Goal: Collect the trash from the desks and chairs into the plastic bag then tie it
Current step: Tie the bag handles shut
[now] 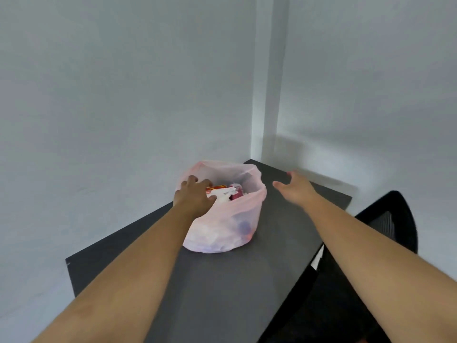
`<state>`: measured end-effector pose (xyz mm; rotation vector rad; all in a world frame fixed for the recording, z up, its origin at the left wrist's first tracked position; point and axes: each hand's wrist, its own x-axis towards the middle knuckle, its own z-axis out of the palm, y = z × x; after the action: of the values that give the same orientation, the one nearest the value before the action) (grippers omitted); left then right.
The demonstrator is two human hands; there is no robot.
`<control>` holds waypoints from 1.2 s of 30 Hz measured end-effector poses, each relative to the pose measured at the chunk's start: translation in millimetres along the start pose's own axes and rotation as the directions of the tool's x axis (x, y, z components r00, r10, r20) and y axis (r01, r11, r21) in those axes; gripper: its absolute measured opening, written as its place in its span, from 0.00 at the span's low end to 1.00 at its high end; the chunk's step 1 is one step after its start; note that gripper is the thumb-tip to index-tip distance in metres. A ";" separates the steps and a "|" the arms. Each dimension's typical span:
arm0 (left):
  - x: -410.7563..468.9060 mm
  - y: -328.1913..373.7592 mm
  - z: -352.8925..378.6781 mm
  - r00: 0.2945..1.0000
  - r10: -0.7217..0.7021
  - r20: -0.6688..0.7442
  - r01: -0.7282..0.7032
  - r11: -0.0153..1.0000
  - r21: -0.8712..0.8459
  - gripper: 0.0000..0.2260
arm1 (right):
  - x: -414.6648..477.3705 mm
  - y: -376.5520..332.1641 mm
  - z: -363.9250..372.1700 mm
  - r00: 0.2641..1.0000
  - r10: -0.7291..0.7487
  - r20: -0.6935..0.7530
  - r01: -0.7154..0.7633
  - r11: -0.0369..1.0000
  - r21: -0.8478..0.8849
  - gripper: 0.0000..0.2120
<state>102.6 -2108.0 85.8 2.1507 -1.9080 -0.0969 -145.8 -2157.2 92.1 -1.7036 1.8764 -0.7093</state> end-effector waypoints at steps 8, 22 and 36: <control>80.9 -89.7 40.8 0.969 -0.207 0.134 0.219 0.972 -0.081 0.18 | 88.1 -21.8 100.9 0.977 0.203 0.059 -0.206 0.977 0.048 0.39; 98.8 -118.6 66.4 0.942 -0.291 0.165 0.317 0.934 -0.163 0.19 | 117.4 -28.8 131.1 0.995 0.103 -0.020 -0.103 0.995 -0.018 0.13; -72.9 -93.3 23.4 0.824 -0.567 -0.003 0.562 0.818 -0.121 0.23 | -8.0 -50.2 85.2 0.793 0.061 0.606 -0.053 0.998 -0.031 0.16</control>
<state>177.7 -2030.5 31.8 2.5387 -1.1432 -0.2673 -50.9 -2157.0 63.4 -1.6160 1.4572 -0.0847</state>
